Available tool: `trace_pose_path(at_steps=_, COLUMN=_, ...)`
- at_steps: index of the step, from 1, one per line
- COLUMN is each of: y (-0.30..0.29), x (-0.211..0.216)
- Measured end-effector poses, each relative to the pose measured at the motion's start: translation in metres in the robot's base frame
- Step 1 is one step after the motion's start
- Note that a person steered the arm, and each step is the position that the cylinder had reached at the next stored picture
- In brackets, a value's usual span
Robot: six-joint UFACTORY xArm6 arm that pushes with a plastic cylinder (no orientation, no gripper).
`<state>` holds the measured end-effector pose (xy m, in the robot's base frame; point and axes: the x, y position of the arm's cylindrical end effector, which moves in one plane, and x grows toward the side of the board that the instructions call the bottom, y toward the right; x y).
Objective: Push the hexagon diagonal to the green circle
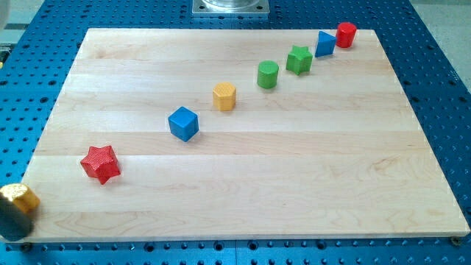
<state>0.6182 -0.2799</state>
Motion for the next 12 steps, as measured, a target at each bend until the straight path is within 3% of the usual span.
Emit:
trace_pose_path(at_steps=1, y=-0.017, x=0.0)
trace_pose_path(at_steps=2, y=-0.019, x=-0.028)
trace_pose_path(at_steps=3, y=0.035, x=-0.058)
trace_pose_path(at_steps=5, y=0.06, x=-0.084)
trace_pose_path(at_steps=7, y=0.183, x=-0.146)
trace_pose_path(at_steps=8, y=0.166, x=-0.174)
trace_pose_path(at_steps=9, y=0.208, x=-0.22)
trace_pose_path(at_steps=10, y=0.275, x=-0.191)
trace_pose_path(at_steps=12, y=0.231, x=-0.247)
